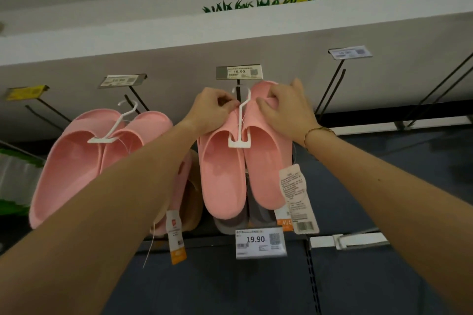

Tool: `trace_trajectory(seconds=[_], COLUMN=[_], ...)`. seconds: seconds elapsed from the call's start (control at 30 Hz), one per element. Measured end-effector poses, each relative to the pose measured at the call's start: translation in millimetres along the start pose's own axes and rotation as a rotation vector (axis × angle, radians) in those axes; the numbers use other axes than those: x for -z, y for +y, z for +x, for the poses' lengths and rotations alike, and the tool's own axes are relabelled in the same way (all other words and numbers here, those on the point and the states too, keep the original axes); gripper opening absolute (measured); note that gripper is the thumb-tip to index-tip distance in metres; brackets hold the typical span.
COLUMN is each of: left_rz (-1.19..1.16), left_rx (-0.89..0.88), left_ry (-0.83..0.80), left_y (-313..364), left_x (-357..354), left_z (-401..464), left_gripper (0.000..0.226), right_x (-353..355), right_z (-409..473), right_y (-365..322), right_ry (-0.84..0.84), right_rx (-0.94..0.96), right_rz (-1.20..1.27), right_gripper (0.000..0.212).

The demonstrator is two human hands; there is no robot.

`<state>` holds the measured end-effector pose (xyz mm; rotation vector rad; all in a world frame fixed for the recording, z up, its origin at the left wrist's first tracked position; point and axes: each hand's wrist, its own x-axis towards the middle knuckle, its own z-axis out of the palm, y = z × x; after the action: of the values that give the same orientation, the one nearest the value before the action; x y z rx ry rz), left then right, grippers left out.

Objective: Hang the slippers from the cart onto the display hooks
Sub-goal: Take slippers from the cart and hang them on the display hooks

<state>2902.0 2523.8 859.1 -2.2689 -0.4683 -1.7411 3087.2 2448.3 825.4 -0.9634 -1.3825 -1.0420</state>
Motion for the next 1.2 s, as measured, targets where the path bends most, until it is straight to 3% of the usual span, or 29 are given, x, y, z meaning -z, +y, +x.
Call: trace_trajectory(seconds=[0.3,0.47,0.63,0.8,0.97,1.07,1.13,1.2], left_rz=[0.035,0.169,0.260,0.447,0.397,0.500,0.436,0.378], left_rx=[0.067,0.107,0.001,-0.001,0.149,0.441,0.734,0.855], left_ry=[0.011,0.018,0.000,-0.230,-0.507,-0.825,-1.103,-1.276], left_y=[-41,-52,-42,-25,2,35,57,71], left_x=[-20,-42,-41,-22,8,36,61,85], left_z=[-21,-36,-56,-89,-128,-149,-165,-177], left_gripper=[0.014,0.018,0.027,0.043,0.050,0.049,0.050,0.048], right_x=[-47,-68,-60,-31,7,31,42,50], right_z=[-16,-35,-51,-58,-65,-69,-72,-78], right_y=[17,28,26,10,-55,-105,-131,-151], right_ry=[-0.121,-0.165,-0.174,-0.456,-0.849,-1.112,-1.373,-1.537], right_rx=[-0.063,-0.117,-0.073,-0.009,-0.062,-0.120,-0.235,-0.302], right_rz=[0.032,-0.001,-0.041,-0.280,-0.334,-0.327,-0.248,-0.218], right_gripper=[0.034,0.032,0.025,0.040,0.029,0.024,0.041,0.050])
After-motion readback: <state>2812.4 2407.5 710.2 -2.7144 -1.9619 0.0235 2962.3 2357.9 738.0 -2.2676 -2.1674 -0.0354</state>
